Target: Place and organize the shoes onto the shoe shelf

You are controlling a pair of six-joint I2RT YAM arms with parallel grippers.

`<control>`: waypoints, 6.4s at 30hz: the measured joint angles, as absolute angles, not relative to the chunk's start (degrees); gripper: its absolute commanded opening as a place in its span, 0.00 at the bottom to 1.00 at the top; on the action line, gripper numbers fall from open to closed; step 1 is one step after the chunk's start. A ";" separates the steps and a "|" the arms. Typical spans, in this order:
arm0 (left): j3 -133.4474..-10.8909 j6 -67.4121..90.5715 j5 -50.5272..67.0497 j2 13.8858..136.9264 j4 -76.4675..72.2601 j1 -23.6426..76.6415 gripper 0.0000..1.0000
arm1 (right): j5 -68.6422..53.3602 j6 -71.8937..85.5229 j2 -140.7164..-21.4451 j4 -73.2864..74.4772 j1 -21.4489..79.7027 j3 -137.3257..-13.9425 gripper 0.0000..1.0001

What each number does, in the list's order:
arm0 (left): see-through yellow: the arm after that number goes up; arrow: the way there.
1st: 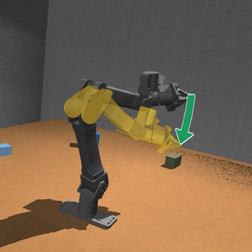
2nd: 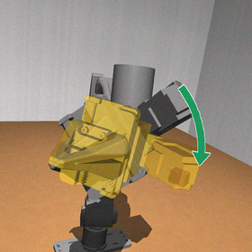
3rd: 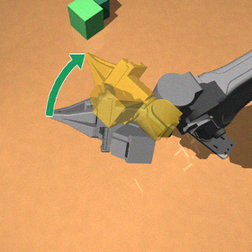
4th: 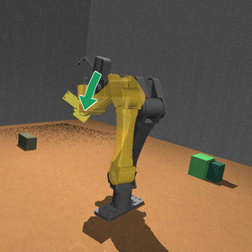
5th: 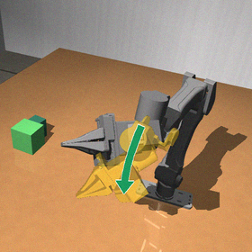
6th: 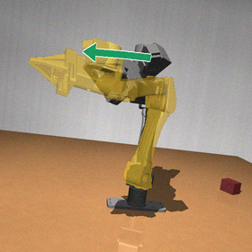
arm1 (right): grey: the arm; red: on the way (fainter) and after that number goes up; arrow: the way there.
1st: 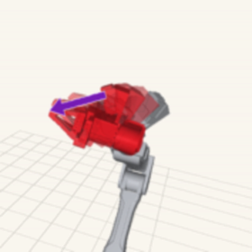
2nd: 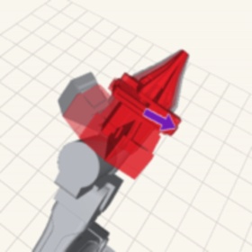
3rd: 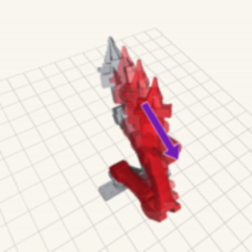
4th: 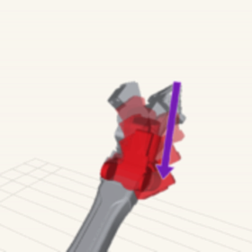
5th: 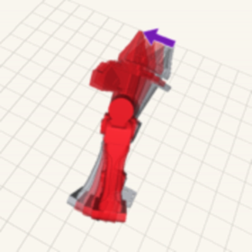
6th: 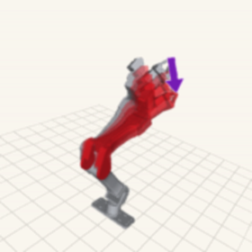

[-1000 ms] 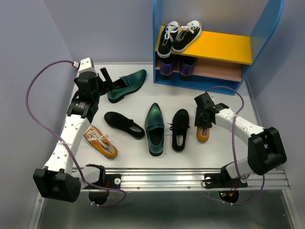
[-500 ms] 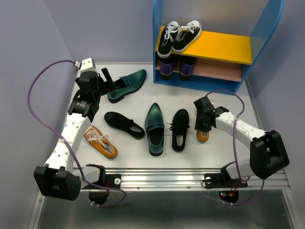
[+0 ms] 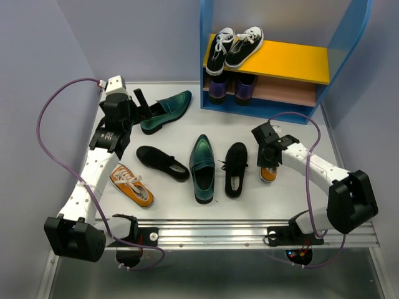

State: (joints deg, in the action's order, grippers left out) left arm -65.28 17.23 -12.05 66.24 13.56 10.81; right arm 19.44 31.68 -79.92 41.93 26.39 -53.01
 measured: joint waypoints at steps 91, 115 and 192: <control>-65.28 15.46 -16.01 63.24 14.50 10.81 0.99 | 29.30 4.43 -116.81 59.05 16.56 -122.87 0.01; -65.25 15.29 -17.80 61.84 16.69 10.81 0.99 | 33.95 -1.78 -121.78 45.17 15.09 -123.68 0.34; -61.47 23.46 -19.99 61.39 31.03 10.87 0.99 | 12.69 38.48 -77.12 41.95 42.09 -55.96 0.61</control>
State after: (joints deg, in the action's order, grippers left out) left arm -61.47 23.46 -19.99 61.39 31.03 10.87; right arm 12.69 38.48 -77.12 41.95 42.09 -55.96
